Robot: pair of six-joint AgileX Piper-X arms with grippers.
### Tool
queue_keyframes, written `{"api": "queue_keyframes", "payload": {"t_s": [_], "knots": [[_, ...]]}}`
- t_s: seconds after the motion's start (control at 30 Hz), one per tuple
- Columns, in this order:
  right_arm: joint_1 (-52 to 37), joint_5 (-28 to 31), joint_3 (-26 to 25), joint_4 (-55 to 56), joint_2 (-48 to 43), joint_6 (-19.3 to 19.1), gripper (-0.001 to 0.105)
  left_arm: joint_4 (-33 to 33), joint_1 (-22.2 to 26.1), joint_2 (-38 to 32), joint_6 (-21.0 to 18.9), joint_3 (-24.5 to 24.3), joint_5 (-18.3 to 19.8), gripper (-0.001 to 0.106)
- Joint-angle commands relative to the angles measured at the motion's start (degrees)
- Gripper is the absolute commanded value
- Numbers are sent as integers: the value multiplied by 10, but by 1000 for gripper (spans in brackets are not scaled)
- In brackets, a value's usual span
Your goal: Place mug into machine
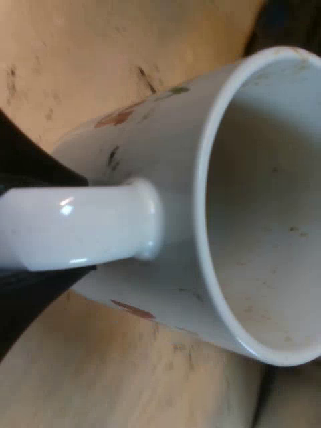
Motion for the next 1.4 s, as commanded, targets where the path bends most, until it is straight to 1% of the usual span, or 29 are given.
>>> {"api": "queue_keyframes", "payload": {"t_s": [0.03, 0.07, 0.1, 0.17, 0.2, 0.23, 0.3, 0.37, 0.47, 0.5, 0.53, 0.6, 0.63, 0.7, 0.9, 1.07, 1.1, 1.13, 1.17, 1.2, 1.4], "knots": [[42, 24, -7, -24, -5, 21, 0, -22, -2, 0, 1, -3, -4, 89], [64, 50, -5, -27, -5, 33, 0, -21, -2, 0, 1, -2, -4, 89], [95, 70, -1, -40, -5, 55, 0, -21, -2, 0, 1, -2, -4, 89], [128, 88, 9, -72, -5, 72, 0, -21, -2, 0, 1, -2, -4, 89], [152, 107, 18, -96, -3, 84, 0, -21, -2, 0, 1, -2, -4, 89], [163, 116, 22, -104, 1, 87, 0, -21, -2, 0, 1, -2, -4, 89], [205, 146, 36, -145, 27, 102, 0, -21, -2, 0, 1, -2, -4, 89], [231, 161, 39, -171, 49, 103, 0, -21, -2, 0, 1, -2, -4, 89], [259, 203, 39, -214, 90, 103, 0, -21, -2, 0, 1, -2, -4, 89], [270, 216, 39, -242, 106, 103, 0, -21, -2, 0, 1, -2, -2, 89], [280, 228, 39, -282, 141, 103, 0, -21, -2, 0, 1, -2, -2, 89], [284, 228, 39, -349, 197, 103, 0, -21, -2, 0, 1, -2, -2, 89], [284, 228, 39, -366, 207, 103, 0, -21, -2, 0, 1, -2, -2, 89], [284, 241, 39, -420, 257, 103, 0, -21, -2, 0, 1, -2, -2, 89], [284, 243, 28, -534, 375, 103, 0, -21, -2, 0, 1, -2, -2, 89], [284, 252, 10, -567, 420, 103, 0, -21, -2, 0, 1, -2, -2, 89], [284, 252, -5, -576, 446, 101, 0, -21, -2, 0, 1, -2, -2, 89], [284, 252, -7, -578, 446, 101, 0, -21, -2, 0, 1, -2, -2, 89], [284, 265, -28, -604, 491, 100, 0, -21, -2, 0, 1, -2, -2, 89], [284, 270, -36, -614, 507, 100, 0, -21, -2, 0, 1, -2, -2, 89], [284, 270, -83, -623, 578, 100, 0, -21, -2, 0, 1, -2, 0, 89]]}}
